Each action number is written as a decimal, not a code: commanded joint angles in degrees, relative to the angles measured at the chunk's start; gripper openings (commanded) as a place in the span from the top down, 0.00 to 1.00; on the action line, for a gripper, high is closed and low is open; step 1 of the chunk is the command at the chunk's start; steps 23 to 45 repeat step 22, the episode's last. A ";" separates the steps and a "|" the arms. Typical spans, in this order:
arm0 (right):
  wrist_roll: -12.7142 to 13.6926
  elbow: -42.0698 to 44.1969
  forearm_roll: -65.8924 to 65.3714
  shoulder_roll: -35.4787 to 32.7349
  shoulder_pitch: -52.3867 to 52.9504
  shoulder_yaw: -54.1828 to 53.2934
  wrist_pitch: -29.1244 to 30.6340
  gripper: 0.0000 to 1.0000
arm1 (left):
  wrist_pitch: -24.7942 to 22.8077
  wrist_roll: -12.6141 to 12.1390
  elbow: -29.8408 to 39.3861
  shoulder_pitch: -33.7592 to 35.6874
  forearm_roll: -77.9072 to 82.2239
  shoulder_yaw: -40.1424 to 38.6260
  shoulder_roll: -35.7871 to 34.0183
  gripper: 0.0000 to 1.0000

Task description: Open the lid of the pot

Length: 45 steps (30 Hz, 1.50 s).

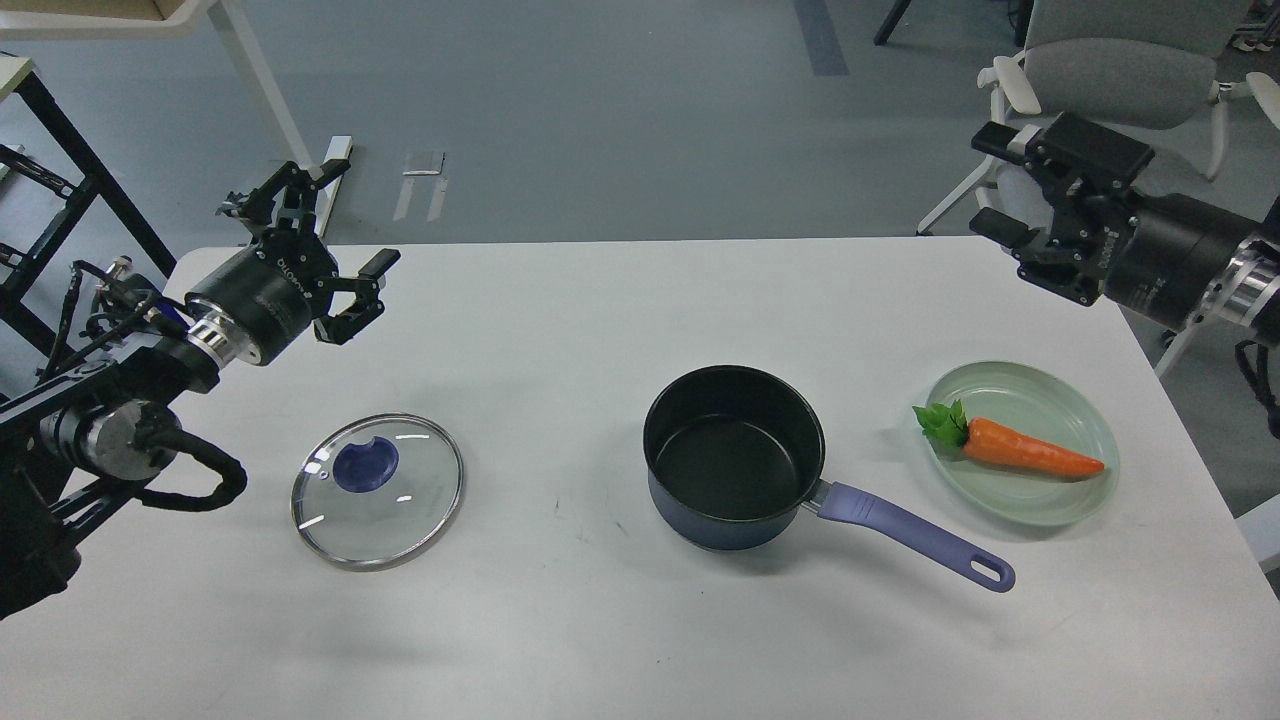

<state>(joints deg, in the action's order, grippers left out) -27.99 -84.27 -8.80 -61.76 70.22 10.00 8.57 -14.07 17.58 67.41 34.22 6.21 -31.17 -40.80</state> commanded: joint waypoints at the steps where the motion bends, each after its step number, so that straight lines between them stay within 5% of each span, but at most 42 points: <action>1: -0.01 4.71 12.63 2.60 -3.67 -0.07 0.22 0.01 | 0.80 0.69 0.00 -1.52 0.47 -1.00 0.72 0.01; 8: -0.01 10.79 21.45 9.63 -12.72 -5.24 1.89 0.01 | 2.03 -0.88 0.00 -4.42 0.55 -3.27 1.08 0.01; 13: -0.01 11.67 21.45 12.80 -19.41 -12.45 3.48 0.01 | 1.15 -6.86 0.00 -7.58 0.20 -8.72 2.66 0.01; 45: -0.01 11.59 21.37 13.42 -22.14 -15.89 3.56 0.01 | 1.06 -5.55 0.00 -8.38 0.47 -10.93 5.73 0.01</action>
